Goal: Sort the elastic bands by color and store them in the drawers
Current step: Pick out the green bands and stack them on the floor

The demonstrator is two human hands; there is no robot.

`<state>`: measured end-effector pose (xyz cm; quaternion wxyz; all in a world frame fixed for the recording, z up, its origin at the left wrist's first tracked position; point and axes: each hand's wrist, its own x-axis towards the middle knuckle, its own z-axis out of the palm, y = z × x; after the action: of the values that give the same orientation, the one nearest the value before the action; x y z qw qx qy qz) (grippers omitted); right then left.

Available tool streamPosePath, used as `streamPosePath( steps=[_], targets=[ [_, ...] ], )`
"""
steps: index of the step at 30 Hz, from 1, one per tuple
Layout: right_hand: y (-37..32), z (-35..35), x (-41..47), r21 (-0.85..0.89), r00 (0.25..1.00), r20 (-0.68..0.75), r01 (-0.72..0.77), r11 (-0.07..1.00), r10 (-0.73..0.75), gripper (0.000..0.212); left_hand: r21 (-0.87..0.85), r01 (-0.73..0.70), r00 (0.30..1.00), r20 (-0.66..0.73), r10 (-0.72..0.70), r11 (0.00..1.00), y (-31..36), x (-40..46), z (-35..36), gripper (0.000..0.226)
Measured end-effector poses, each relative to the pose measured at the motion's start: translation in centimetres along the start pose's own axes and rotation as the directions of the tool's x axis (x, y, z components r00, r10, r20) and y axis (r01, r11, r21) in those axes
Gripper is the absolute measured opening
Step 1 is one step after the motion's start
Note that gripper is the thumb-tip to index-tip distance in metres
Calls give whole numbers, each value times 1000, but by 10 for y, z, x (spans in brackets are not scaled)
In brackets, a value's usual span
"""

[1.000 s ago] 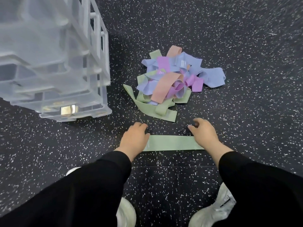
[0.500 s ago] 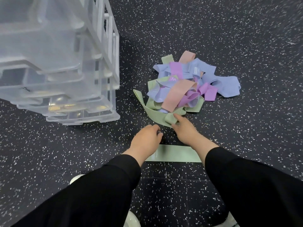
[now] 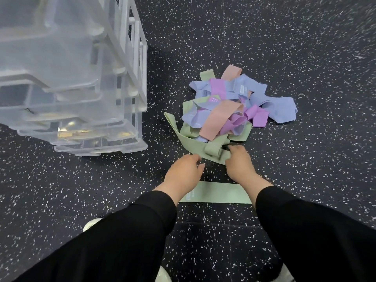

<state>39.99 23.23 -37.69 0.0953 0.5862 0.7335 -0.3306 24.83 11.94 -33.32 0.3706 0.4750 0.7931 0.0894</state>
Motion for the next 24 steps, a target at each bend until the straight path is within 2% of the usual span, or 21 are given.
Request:
streamPosePath(
  steps=[5,7,11,13,17,19,21,24],
  targets=[
    [2,4,1,-104,999,-32,8,995,-11,51,16,-10,1000,13,10,1000,3,-2,-1,36],
    [1,7,2,-50,999,-35,-36,998,34,47,13,-7,1000,15,7,1000,4,-2,-2,35],
    [-5,8,-3,107,995,-25,-96,990,99,8,-3,-28,999,-22,28,1000,5,3,-4,35],
    [-7,3,-10,177,999,-29,-11,984,16,2,32,-94,993,-72,96,995,5,6,-5,41],
    [-8,-11,-26,247,978,2,201,948,-208,12,181,-200,973,-79,217,963,13,10,-12,58],
    [-10,-20,-30,236,953,-19,297,925,-301,18,179,-222,970,-58,235,959,14,15,-14,53],
    [-14,-31,-34,249,928,-43,368,896,-370,21,126,-218,970,-78,229,968,14,18,-16,38],
    [-20,-47,-43,329,918,-76,391,860,-388,23,22,-215,968,-127,216,976,21,17,-26,22]
  ],
)
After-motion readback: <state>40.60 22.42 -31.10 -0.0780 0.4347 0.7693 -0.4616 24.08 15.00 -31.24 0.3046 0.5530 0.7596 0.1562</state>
